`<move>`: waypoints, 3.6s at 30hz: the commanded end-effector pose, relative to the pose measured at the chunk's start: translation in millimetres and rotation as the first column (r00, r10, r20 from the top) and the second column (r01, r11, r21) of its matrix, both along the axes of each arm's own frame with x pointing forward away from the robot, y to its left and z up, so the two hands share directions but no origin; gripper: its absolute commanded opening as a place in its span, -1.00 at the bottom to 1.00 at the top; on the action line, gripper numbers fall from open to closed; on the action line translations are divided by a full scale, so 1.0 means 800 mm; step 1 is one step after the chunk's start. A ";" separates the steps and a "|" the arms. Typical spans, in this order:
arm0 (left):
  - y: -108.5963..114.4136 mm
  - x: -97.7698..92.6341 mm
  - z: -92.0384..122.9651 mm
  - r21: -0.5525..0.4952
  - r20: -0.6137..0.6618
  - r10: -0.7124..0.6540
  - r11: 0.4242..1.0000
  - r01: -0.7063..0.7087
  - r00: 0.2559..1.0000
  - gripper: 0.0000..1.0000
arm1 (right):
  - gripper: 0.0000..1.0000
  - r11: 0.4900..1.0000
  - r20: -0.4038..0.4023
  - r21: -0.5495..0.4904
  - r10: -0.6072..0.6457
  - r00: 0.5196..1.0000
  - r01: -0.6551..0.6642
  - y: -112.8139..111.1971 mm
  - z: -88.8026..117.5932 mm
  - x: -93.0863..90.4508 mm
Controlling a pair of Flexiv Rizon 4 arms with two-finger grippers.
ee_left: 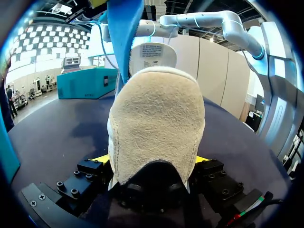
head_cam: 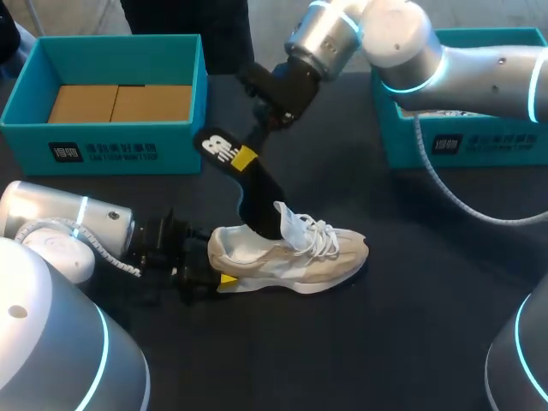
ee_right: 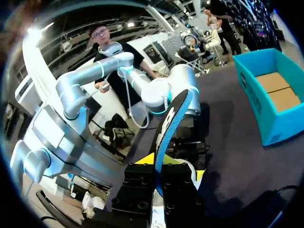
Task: Take the shoe out of the shoebox, open the shoe tongue, remove and reinsert the insole, then place the shoe into the shoebox
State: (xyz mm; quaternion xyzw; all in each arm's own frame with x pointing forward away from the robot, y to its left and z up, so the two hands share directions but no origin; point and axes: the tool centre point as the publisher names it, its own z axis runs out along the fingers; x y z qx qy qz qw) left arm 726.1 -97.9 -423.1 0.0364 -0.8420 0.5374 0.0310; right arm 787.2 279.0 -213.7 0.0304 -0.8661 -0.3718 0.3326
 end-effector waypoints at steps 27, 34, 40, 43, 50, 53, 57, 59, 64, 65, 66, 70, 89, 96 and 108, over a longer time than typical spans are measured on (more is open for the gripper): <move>0.000 -0.001 -0.004 0.003 0.000 0.000 1.000 0.000 1.000 -1.00 | -1.00 0.792 0.542 0.271 -0.595 0.593 0.546 -0.016 0.129 0.037; 0.000 -0.001 -0.004 0.003 0.000 0.000 1.000 0.000 1.000 -1.00 | -1.00 0.792 0.542 0.271 -0.595 0.593 0.546 -0.016 0.129 0.037; 0.000 -0.001 -0.004 0.003 0.000 0.000 1.000 0.000 1.000 -1.00 | -1.00 0.792 0.542 0.271 -0.595 0.593 0.546 -0.016 0.129 0.037; 0.000 -0.001 -0.004 0.003 0.000 0.000 1.000 0.000 1.000 -1.00 | -1.00 0.792 0.542 0.271 -0.595 0.593 0.546 -0.016 0.129 0.037; 0.000 -0.001 -0.004 0.003 0.000 0.000 1.000 0.000 1.000 -1.00 | -1.00 0.745 0.446 0.375 -0.666 0.598 0.551 -0.027 0.139 0.037; 0.000 -0.001 -0.004 0.003 0.000 0.000 1.000 0.000 1.000 -1.00 | -1.00 0.757 0.421 0.379 -0.653 0.629 0.532 -0.027 0.147 0.037; 0.000 -0.001 -0.004 0.003 0.000 0.000 1.000 0.000 1.000 -1.00 | -1.00 0.764 0.376 0.385 -0.642 0.668 0.517 -0.028 0.158 0.033; 0.000 -0.001 -0.004 0.003 0.000 0.000 1.000 0.000 1.000 -1.00 | -1.00 0.760 0.341 0.403 -0.642 0.687 0.510 -0.030 0.164 0.030; 0.000 -0.001 -0.004 0.003 0.000 0.000 1.000 0.000 1.000 -1.00 | -1.00 0.756 0.290 0.418 -0.636 0.715 0.504 -0.035 0.182 0.022; 0.000 -0.001 -0.004 0.003 0.000 0.000 1.000 0.000 1.000 -1.00 | -1.00 0.760 0.285 0.414 -0.631 0.721 0.501 -0.035 0.185 0.020; 0.000 -0.001 -0.004 0.003 0.000 0.000 1.000 0.000 1.000 -1.00 | -1.00 0.761 0.281 0.412 -0.629 0.725 0.501 -0.036 0.188 0.018; 0.000 -0.001 -0.004 0.003 0.000 0.000 1.000 0.000 1.000 -1.00 | -1.00 0.754 0.222 0.424 -0.623 0.750 0.501 -0.033 0.202 0.009; 0.000 -0.001 -0.004 0.003 0.000 0.000 1.000 0.000 1.000 -1.00 | -1.00 0.696 -0.035 0.452 -0.610 0.791 0.557 -0.039 0.275 -0.039; 0.000 -0.001 -0.004 0.003 0.000 0.000 1.000 0.000 1.000 -1.00 | -1.00 0.698 -0.135 0.444 -0.568 0.812 0.562 -0.041 0.299 -0.061; 0.000 -0.001 -0.004 0.003 0.000 0.000 1.000 0.000 1.000 -1.00 | -1.00 0.687 -0.155 0.455 -0.566 0.810 0.567 -0.042 0.317 -0.083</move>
